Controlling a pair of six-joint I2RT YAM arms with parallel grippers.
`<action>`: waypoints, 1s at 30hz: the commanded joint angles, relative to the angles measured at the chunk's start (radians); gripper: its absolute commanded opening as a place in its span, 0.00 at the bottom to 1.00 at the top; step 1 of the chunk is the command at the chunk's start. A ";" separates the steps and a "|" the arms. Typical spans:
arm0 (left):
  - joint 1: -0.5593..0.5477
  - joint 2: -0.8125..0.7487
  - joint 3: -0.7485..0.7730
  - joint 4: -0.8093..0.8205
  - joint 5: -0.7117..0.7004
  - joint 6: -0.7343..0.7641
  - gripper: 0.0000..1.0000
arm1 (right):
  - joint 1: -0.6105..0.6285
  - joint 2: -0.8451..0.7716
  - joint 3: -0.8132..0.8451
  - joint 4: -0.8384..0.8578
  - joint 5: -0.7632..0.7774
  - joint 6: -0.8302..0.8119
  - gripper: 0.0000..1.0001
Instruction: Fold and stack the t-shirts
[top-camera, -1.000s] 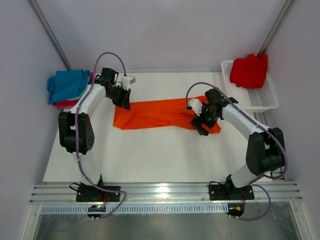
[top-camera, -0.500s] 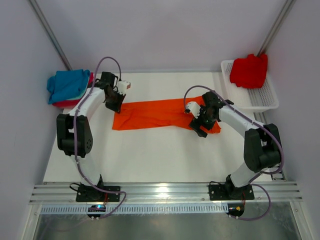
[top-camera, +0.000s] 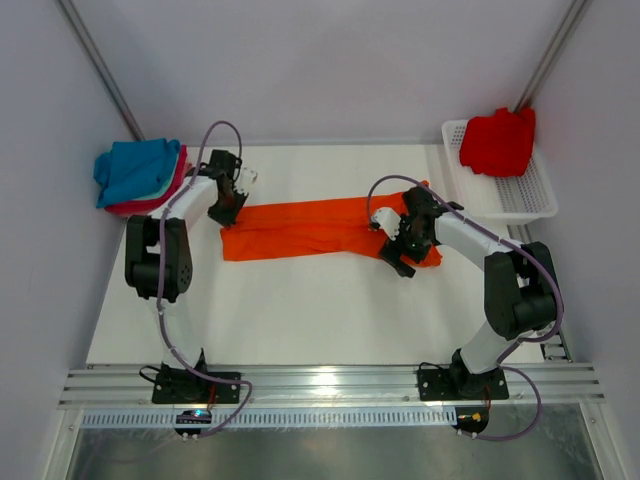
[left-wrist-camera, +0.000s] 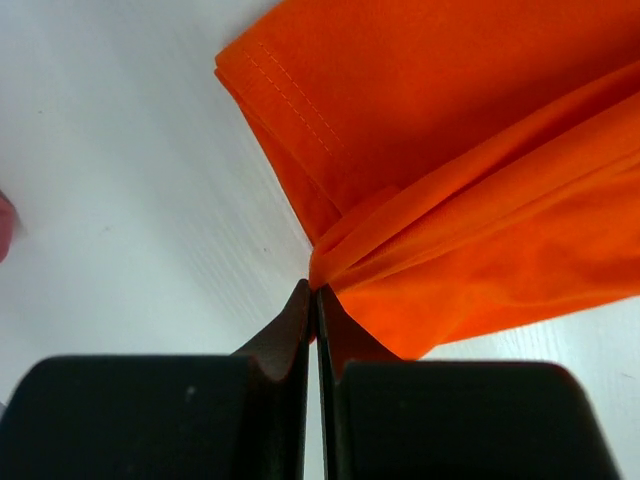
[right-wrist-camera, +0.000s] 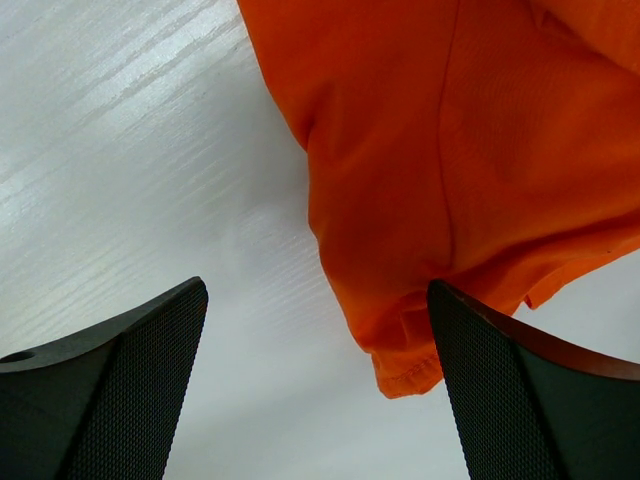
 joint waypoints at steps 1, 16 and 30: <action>0.000 0.050 0.019 0.051 -0.048 -0.005 0.02 | 0.002 -0.043 -0.018 0.020 0.018 0.003 0.94; -0.011 0.104 0.022 0.195 -0.191 0.026 0.76 | 0.002 -0.089 -0.042 0.020 0.015 0.019 0.94; -0.034 0.009 -0.104 0.448 -0.501 0.041 0.79 | 0.002 -0.099 -0.038 0.033 0.015 0.033 0.94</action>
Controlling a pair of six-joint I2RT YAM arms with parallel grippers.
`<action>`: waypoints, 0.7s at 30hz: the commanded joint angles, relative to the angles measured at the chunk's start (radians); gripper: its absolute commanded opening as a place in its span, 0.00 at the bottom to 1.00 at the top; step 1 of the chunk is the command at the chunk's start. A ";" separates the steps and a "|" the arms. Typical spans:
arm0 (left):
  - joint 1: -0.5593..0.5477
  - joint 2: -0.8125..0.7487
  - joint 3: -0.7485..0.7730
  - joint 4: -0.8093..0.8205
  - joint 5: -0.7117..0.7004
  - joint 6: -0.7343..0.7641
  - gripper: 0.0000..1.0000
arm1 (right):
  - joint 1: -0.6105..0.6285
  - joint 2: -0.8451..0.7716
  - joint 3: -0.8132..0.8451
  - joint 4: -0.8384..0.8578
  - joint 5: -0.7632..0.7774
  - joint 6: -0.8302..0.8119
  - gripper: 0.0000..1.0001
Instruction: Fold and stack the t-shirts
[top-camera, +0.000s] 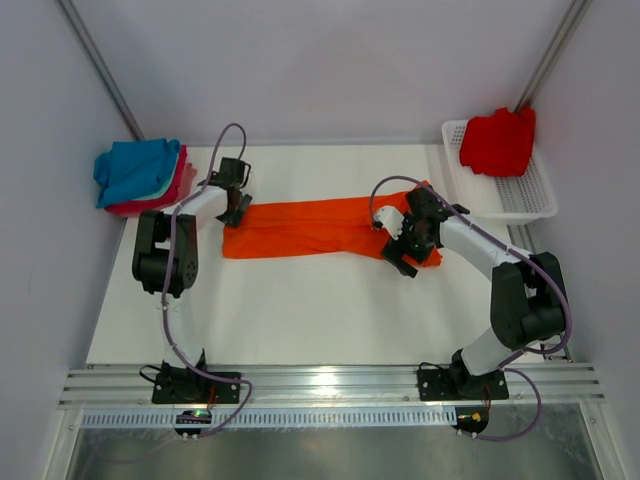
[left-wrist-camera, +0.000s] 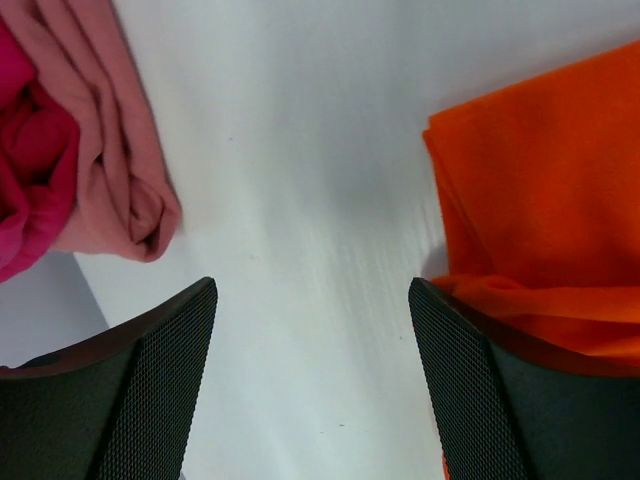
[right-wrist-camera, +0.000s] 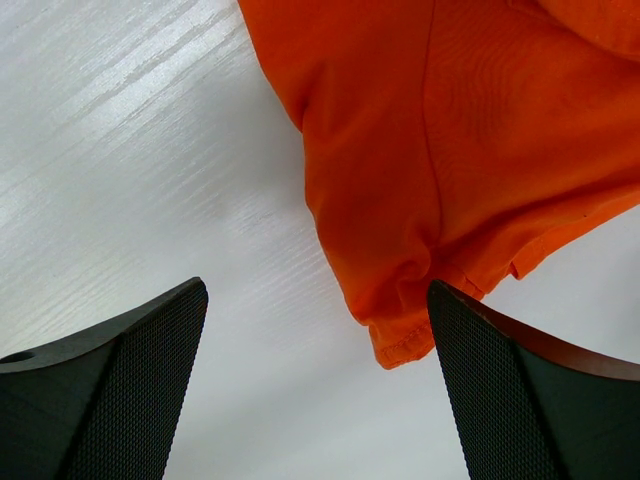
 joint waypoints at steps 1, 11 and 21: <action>-0.002 -0.092 -0.055 0.187 -0.144 0.021 0.80 | 0.002 -0.028 -0.003 0.032 -0.004 0.024 0.94; 0.002 -0.328 -0.135 0.042 0.504 -0.123 0.86 | 0.002 -0.060 -0.053 0.191 0.097 0.102 0.94; 0.002 -0.318 -0.031 -0.308 1.023 0.030 0.87 | 0.002 -0.055 -0.135 0.369 0.201 0.179 0.95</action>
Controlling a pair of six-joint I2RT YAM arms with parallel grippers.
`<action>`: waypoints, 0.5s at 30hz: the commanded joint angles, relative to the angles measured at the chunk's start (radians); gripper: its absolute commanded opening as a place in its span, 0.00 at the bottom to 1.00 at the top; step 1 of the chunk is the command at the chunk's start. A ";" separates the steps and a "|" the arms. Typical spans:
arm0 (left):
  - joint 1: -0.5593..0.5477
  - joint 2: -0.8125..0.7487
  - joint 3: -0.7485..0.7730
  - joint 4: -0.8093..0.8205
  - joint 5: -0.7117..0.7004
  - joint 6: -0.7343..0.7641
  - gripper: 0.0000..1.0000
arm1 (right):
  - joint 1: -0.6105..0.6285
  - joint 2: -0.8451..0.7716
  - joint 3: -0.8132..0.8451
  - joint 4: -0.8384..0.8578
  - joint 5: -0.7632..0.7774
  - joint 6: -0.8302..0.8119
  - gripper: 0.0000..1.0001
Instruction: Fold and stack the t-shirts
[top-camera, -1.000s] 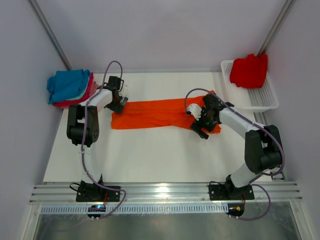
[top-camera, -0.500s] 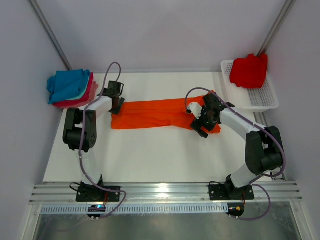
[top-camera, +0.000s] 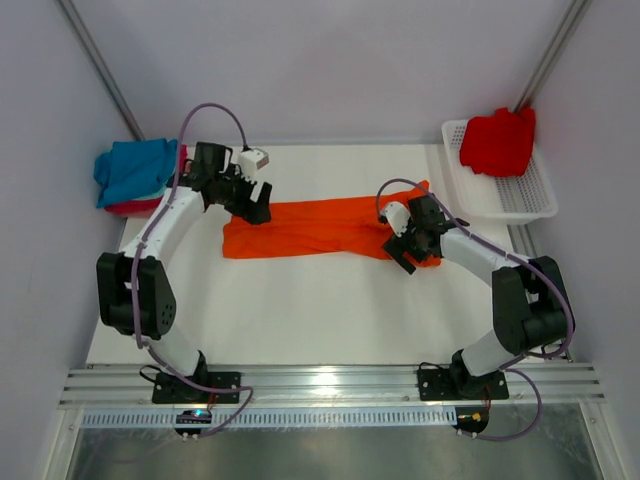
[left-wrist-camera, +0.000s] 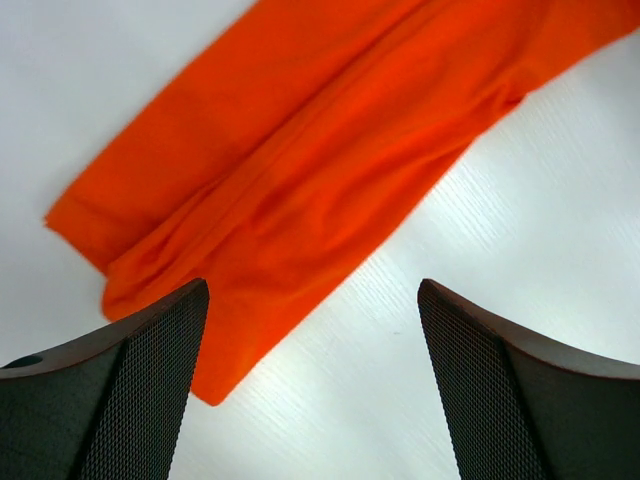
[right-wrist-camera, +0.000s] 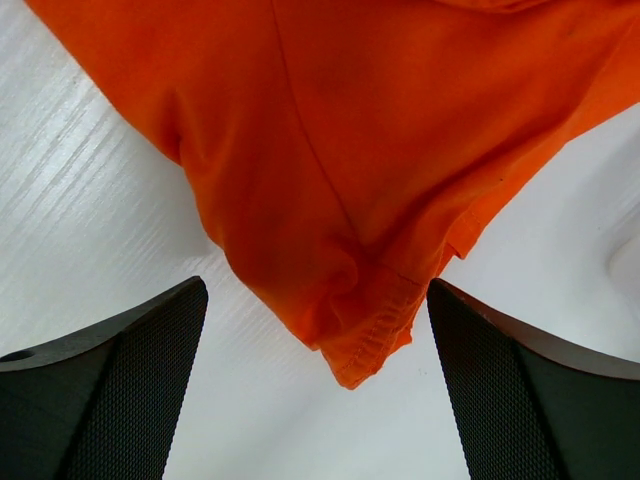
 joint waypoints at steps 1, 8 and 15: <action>0.002 0.077 0.018 -0.148 0.190 0.056 0.87 | 0.002 -0.006 0.003 0.121 0.072 0.049 0.95; 0.002 0.212 0.009 -0.076 0.216 0.062 0.87 | 0.001 0.028 0.021 0.194 0.184 0.105 0.95; 0.000 0.305 0.041 -0.067 0.172 0.082 0.87 | 0.002 0.074 0.048 0.243 0.308 0.127 0.95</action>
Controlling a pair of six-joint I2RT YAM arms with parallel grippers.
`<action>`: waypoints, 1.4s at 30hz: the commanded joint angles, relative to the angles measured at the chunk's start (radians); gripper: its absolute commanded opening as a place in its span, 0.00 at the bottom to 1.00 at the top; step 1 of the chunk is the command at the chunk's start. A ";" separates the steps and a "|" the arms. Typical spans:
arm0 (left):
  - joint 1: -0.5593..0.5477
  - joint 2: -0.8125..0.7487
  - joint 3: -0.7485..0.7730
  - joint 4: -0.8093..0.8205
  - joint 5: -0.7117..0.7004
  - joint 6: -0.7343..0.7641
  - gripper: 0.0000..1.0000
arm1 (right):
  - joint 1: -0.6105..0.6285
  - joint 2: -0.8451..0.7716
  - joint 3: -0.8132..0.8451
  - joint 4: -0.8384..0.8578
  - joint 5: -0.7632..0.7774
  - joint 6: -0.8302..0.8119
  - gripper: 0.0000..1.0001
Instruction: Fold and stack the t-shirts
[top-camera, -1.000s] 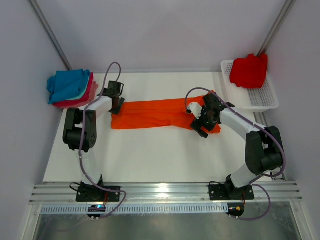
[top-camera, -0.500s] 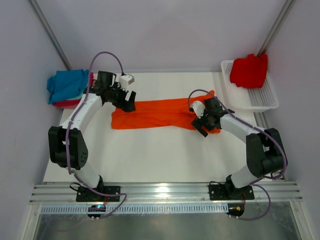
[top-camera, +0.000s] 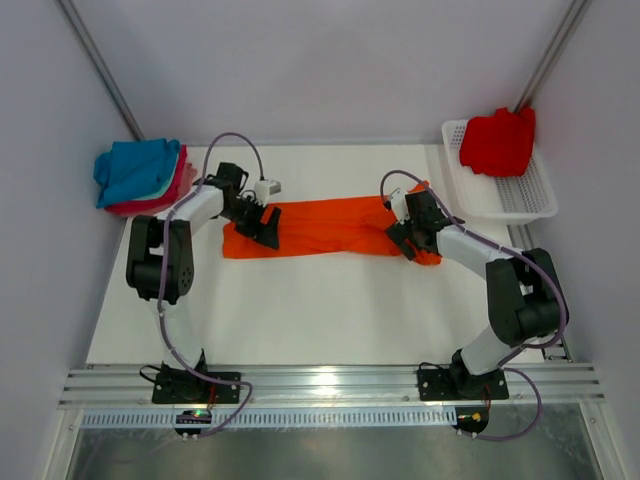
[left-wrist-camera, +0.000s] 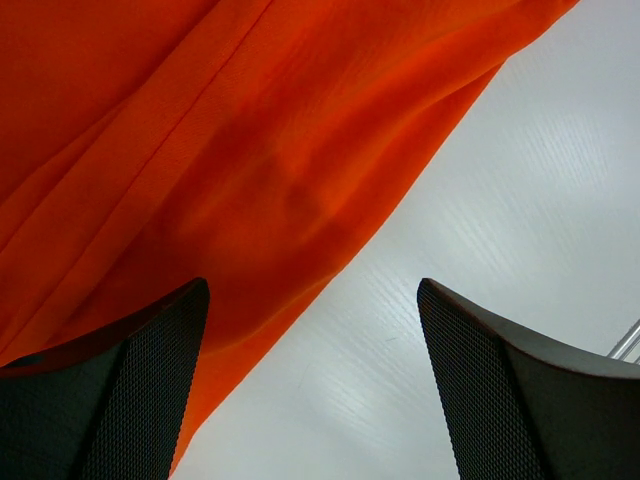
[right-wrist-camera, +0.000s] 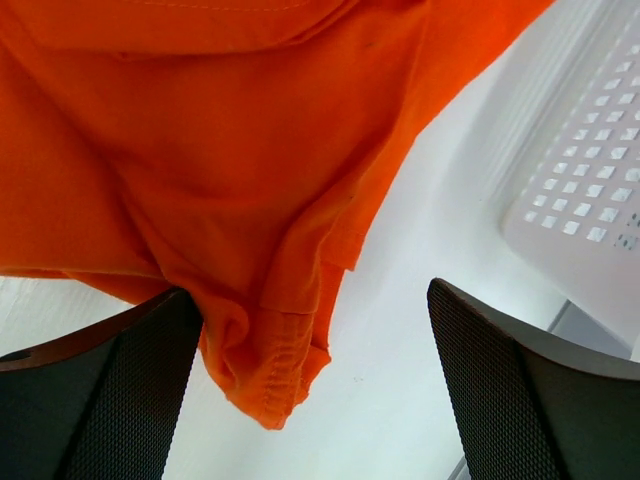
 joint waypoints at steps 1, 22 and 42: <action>0.000 0.025 0.038 0.017 0.008 0.027 0.87 | 0.002 0.035 0.041 0.086 0.109 0.035 0.95; 0.004 0.038 -0.013 -0.101 -0.186 0.141 0.87 | -0.021 0.154 0.035 0.105 0.322 -0.072 0.95; 0.008 -0.136 0.018 -0.241 -0.157 0.149 0.95 | -0.104 -0.055 0.250 -0.155 0.140 0.012 0.95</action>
